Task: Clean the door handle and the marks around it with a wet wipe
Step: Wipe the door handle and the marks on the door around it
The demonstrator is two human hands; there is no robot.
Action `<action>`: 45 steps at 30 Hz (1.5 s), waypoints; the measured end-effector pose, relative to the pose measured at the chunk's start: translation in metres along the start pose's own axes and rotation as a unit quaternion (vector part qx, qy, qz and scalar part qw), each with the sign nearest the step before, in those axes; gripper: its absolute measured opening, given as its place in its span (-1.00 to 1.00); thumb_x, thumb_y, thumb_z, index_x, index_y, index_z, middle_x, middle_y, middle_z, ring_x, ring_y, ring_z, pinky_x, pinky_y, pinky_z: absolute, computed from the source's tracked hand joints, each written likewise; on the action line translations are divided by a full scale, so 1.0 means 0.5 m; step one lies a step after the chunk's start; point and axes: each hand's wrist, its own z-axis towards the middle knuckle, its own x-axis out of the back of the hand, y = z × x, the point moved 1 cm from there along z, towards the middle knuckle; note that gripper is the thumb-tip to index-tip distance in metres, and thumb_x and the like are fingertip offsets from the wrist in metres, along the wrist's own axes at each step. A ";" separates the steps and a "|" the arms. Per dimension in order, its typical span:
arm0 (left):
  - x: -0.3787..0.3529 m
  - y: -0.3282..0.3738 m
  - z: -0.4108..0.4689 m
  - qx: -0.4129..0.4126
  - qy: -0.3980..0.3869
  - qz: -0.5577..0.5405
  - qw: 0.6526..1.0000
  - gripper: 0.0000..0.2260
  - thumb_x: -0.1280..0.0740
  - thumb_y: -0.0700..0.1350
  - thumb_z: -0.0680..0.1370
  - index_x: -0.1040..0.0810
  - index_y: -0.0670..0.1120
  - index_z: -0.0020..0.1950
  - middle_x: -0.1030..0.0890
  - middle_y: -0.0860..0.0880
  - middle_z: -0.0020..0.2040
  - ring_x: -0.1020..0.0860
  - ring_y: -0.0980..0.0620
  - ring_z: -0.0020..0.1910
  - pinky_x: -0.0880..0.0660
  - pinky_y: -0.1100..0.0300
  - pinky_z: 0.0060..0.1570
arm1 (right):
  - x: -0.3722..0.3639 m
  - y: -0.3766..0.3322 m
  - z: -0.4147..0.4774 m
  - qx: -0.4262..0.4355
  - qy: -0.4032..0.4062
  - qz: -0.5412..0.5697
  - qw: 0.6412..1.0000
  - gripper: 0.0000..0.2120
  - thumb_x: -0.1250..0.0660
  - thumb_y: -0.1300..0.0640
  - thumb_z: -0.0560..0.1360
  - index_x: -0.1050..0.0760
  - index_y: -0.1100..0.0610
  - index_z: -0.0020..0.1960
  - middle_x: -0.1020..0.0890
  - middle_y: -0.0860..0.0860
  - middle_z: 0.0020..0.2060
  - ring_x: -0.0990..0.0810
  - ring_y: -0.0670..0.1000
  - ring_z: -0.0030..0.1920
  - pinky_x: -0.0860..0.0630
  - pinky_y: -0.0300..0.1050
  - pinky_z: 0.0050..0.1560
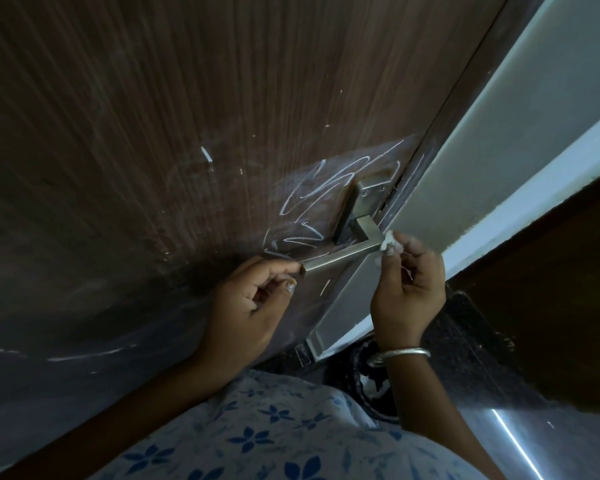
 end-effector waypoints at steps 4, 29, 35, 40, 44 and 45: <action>0.002 0.000 -0.002 0.005 -0.001 -0.001 1.000 -0.77 -0.31 -0.29 0.46 -0.58 -0.01 0.02 -0.59 0.10 -0.12 -0.57 0.23 -0.14 -0.45 0.43 -0.11 | 0.002 -0.011 0.001 -0.099 -0.031 0.075 0.992 -0.84 -0.30 0.31 0.52 -0.54 0.10 0.01 -0.63 0.05 -0.13 -0.63 0.10 -0.09 -0.60 0.06 -0.06; -0.007 0.006 0.003 0.009 0.018 -0.008 1.000 -0.81 -0.33 -0.30 0.45 -0.57 -0.03 -0.05 -0.63 0.06 -0.12 -0.59 0.21 -0.11 -0.50 0.41 -0.10 | 0.008 -0.024 0.021 -0.355 0.011 0.292 0.888 -0.77 -0.27 0.47 0.46 -0.46 0.15 -0.13 -0.55 0.01 -0.26 -0.58 -0.05 -0.25 -0.60 -0.20 -0.17; -0.008 0.011 0.002 0.020 0.021 -0.019 0.999 -0.80 -0.32 -0.27 0.44 -0.57 0.01 -0.05 -0.62 0.05 -0.14 -0.59 0.21 -0.14 -0.49 0.42 -0.12 | -0.034 0.003 -0.015 -0.418 -0.030 0.316 0.851 -0.82 -0.32 0.44 0.44 -0.51 0.18 -0.12 -0.58 0.04 -0.32 -0.59 -0.07 -0.31 -0.59 -0.24 -0.23; -0.005 0.017 -0.001 0.017 0.016 -0.009 1.000 -0.77 -0.33 -0.26 0.44 -0.56 0.07 -0.03 -0.62 0.04 -0.12 -0.59 0.21 -0.12 -0.49 0.44 -0.12 | -0.072 0.017 -0.008 -0.356 -0.060 0.255 0.897 -0.61 -0.39 0.46 0.34 -0.49 -0.01 -0.44 -0.45 -0.06 -0.46 -0.44 -0.07 -0.37 -0.49 -0.16 -0.34; -0.006 0.019 -0.001 0.019 0.022 -0.007 1.000 -0.77 -0.33 -0.26 0.43 -0.57 0.06 -0.04 -0.62 0.05 -0.14 -0.59 0.22 -0.14 -0.47 0.45 -0.13 | -0.079 0.031 -0.038 -0.404 -0.102 0.242 0.876 -0.62 -0.31 0.52 0.36 -0.42 0.07 -0.40 -0.46 0.01 -0.47 -0.45 -0.04 -0.40 -0.50 -0.17 -0.35; -0.006 0.020 0.000 0.018 0.020 -0.005 1.000 -0.78 -0.33 -0.25 0.44 -0.57 0.06 -0.04 -0.62 0.05 -0.14 -0.59 0.21 -0.14 -0.48 0.43 -0.12 | -0.077 0.029 -0.044 -0.422 -0.109 0.255 0.863 -0.65 -0.31 0.53 0.36 -0.42 0.11 -0.37 -0.46 0.00 -0.47 -0.47 -0.07 -0.42 -0.52 -0.20 -0.37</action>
